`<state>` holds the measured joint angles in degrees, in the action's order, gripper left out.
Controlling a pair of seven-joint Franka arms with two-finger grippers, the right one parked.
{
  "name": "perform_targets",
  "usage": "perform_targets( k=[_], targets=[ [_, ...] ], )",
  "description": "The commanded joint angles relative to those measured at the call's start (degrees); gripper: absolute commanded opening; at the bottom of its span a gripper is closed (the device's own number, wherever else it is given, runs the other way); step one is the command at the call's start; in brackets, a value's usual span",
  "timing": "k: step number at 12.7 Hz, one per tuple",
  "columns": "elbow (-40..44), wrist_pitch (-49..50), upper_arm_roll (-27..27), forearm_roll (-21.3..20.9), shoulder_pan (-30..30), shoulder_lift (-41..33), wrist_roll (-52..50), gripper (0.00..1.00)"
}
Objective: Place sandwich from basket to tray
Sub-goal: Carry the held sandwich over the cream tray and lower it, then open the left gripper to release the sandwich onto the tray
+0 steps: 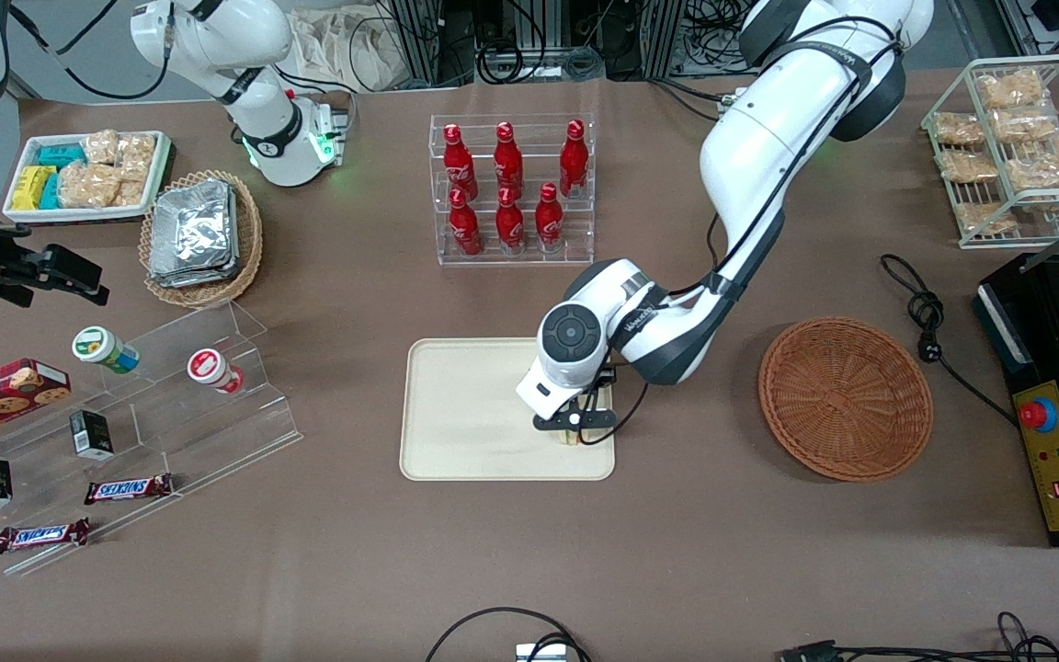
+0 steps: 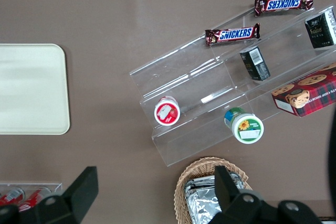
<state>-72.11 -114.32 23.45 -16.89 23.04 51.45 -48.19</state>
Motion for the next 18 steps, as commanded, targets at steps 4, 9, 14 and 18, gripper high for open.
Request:
perform_targets(
  k=[4, 9, 14, 18],
  targets=[
    [-1.79, 14.52, -0.25, -0.86, -1.32, -8.71, -1.03, 1.00],
    [-20.22, 13.77, 7.90, 0.98, -14.04, -26.19, 0.81, 1.00],
    [-31.95, 13.95, 14.08, 7.74, -25.84, -42.82, 11.86, 1.00],
    [-28.62, 14.65, 12.68, 7.49, -25.94, -43.19, 12.77, 1.00]
  ],
)
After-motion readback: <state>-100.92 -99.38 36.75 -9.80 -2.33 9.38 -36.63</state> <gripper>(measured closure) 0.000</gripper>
